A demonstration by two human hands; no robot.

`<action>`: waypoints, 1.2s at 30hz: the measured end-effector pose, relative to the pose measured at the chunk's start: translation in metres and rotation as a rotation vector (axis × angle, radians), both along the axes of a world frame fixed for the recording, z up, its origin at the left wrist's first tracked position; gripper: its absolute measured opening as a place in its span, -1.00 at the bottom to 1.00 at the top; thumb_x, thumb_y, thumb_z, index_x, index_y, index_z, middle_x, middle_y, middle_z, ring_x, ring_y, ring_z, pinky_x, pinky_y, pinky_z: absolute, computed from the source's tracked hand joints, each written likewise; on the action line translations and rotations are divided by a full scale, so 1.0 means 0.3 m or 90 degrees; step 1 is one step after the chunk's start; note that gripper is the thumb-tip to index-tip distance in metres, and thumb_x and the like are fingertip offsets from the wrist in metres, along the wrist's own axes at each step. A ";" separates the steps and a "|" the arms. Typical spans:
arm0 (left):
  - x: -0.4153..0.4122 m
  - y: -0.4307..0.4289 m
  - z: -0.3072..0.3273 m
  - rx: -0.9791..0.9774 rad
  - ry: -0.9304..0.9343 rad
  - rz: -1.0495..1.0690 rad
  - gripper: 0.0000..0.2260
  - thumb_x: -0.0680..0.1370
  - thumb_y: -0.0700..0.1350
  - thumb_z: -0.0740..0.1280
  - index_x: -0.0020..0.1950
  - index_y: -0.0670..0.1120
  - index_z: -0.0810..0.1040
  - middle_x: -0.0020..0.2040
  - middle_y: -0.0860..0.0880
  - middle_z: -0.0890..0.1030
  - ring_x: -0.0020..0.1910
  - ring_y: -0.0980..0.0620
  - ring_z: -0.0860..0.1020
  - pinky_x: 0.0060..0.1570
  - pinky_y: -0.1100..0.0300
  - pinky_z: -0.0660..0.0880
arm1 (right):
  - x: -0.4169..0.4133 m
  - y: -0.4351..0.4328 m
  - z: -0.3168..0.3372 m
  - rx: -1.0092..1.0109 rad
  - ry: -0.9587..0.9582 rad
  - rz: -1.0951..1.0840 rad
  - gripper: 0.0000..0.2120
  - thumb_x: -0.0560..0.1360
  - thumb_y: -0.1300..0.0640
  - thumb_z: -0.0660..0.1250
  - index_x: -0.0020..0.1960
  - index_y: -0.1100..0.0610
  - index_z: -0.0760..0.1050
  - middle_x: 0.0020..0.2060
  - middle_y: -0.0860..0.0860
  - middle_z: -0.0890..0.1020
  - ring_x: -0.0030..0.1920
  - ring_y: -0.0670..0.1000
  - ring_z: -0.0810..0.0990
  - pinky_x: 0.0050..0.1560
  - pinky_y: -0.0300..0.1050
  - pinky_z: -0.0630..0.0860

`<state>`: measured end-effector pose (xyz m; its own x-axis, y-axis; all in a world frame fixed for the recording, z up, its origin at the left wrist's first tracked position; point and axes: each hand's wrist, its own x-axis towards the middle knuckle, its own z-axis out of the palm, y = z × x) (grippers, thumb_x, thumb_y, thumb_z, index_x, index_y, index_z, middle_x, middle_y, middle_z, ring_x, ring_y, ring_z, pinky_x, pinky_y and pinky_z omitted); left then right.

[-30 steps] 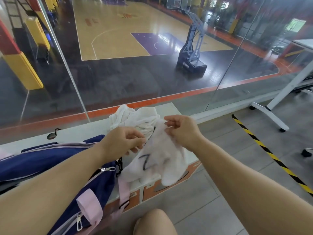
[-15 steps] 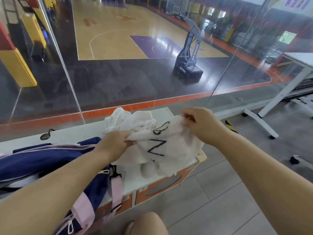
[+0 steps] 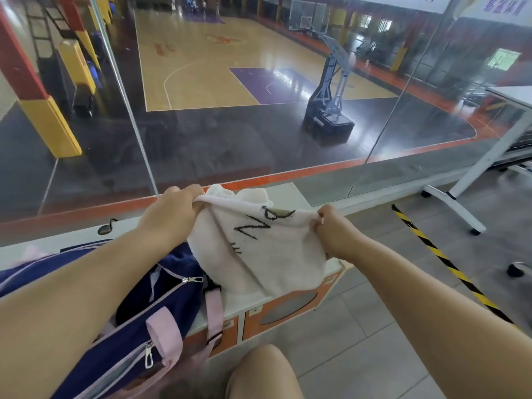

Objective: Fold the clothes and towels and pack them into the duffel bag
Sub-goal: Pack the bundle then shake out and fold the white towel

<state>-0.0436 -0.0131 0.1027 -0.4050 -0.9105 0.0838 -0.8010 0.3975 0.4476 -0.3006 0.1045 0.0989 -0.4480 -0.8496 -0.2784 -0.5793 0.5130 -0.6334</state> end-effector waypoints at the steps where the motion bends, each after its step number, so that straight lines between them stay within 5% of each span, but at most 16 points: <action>1: 0.009 0.009 0.010 -0.004 0.009 -0.003 -0.79 0.59 0.05 0.10 -0.08 0.01 0.46 -0.15 -0.10 0.50 -0.19 -0.15 0.49 -0.24 0.03 0.41 | 0.006 0.009 0.003 0.001 0.020 0.007 -0.86 0.60 0.16 0.05 0.10 0.19 0.28 -0.25 0.08 0.42 -0.27 0.07 0.41 -0.28 -0.06 0.41; 4: 0.037 0.040 0.049 -0.010 -0.008 -0.008 -0.77 0.60 0.03 0.10 -0.12 -0.02 0.47 -0.22 -0.07 0.54 -0.23 -0.11 0.50 -0.18 -0.01 0.45 | 0.014 0.032 0.035 0.016 0.157 0.026 -0.77 0.61 0.07 0.10 0.16 0.21 0.34 -0.20 0.09 0.49 -0.21 0.11 0.45 -0.20 -0.04 0.36; 8: 0.082 0.046 0.094 0.023 -0.006 0.024 -0.73 0.57 0.09 0.15 -0.18 -0.05 0.50 -0.25 -0.08 0.55 -0.24 -0.10 0.51 -0.18 0.01 0.46 | 0.008 0.056 0.110 0.086 0.143 0.059 -0.60 0.53 -0.10 0.27 -0.28 0.20 0.38 -0.39 0.06 0.39 -0.36 0.05 0.34 -0.40 -0.13 0.23; 10: 0.102 0.046 0.118 0.023 0.019 0.043 -0.72 0.56 0.07 0.20 -0.21 -0.08 0.52 -0.25 -0.10 0.56 -0.23 -0.10 0.51 -0.20 0.02 0.43 | 0.007 0.080 0.146 0.086 0.098 0.106 -0.59 0.49 -0.10 0.33 -0.33 0.21 0.42 -0.40 0.06 0.40 -0.39 0.02 0.35 -0.38 -0.17 0.29; 13: 0.121 0.052 0.159 0.053 0.106 0.072 -0.83 0.52 0.02 0.31 -0.18 -0.04 0.59 -0.22 -0.04 0.59 -0.18 -0.05 0.51 -0.24 0.07 0.39 | 0.007 0.107 0.185 0.061 -0.037 0.127 -0.79 0.48 0.04 0.38 -0.08 0.21 0.58 -0.19 0.06 0.62 -0.18 0.06 0.60 -0.15 -0.10 0.57; 15: 0.131 0.069 0.193 0.088 0.178 0.090 -0.90 0.49 -0.01 0.38 -0.14 -0.01 0.63 -0.18 -0.02 0.60 -0.14 -0.04 0.52 -0.19 0.12 0.39 | 0.017 0.115 0.198 0.022 -0.050 0.115 -0.88 0.52 0.09 0.33 0.00 0.14 0.51 -0.13 0.05 0.58 -0.08 0.11 0.59 -0.11 -0.05 0.57; 21: 0.141 0.127 0.293 0.169 0.302 0.085 -0.93 0.51 -0.01 0.37 -0.10 0.02 0.61 -0.13 -0.10 0.64 -0.18 0.01 0.55 -0.29 0.21 0.43 | 0.044 0.118 0.255 -0.049 0.099 0.083 -0.86 0.62 0.01 0.05 0.12 0.03 0.26 -0.09 0.17 0.45 -0.11 0.27 0.52 -0.45 0.08 0.56; 25: 0.143 0.147 0.350 0.165 0.322 0.088 -0.89 0.52 0.03 0.34 -0.05 0.03 0.59 -0.09 -0.05 0.61 -0.12 -0.06 0.56 -0.21 0.13 0.52 | 0.045 0.109 0.322 -0.114 0.101 0.039 -0.87 0.61 0.02 0.12 0.11 0.05 0.30 -0.06 0.19 0.45 -0.17 0.28 0.55 -0.54 0.07 0.57; 29: 0.142 0.155 0.391 0.140 0.345 0.130 -0.89 0.50 0.04 0.36 -0.03 0.03 0.54 -0.15 0.04 0.52 -0.20 0.05 0.46 -0.33 0.25 0.34 | 0.042 0.097 0.385 -0.173 0.040 -0.025 -0.74 0.49 0.09 0.35 0.09 0.22 0.46 -0.02 0.25 0.53 -0.13 0.20 0.56 -0.24 0.25 0.62; 32: 0.153 0.148 0.412 0.143 0.396 0.172 -0.89 0.46 0.01 0.42 -0.06 0.05 0.56 -0.13 0.06 0.51 -0.19 0.05 0.45 -0.24 0.19 0.39 | 0.031 0.093 0.424 -0.140 -0.031 -0.055 -0.73 0.46 0.14 0.41 -0.04 0.35 0.49 -0.16 0.23 0.51 -0.14 0.18 0.54 -0.03 0.26 0.59; 36: 0.179 0.136 0.438 0.236 0.513 0.204 -0.87 0.44 -0.10 0.44 -0.02 0.00 0.61 -0.06 -0.02 0.55 -0.06 -0.06 0.51 -0.07 0.04 0.49 | 0.004 0.105 0.443 -0.162 -0.088 -0.095 -0.55 0.38 0.37 0.45 0.19 0.47 0.40 -0.11 0.19 0.53 -0.02 0.18 0.55 0.12 0.22 0.54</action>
<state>0.0100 0.0278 0.2341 -0.0774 -0.9931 -0.0882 -0.2417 -0.0672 0.9680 -0.2993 0.1360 0.2319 -0.5461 -0.8271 -0.1328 -0.4085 0.4013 -0.8198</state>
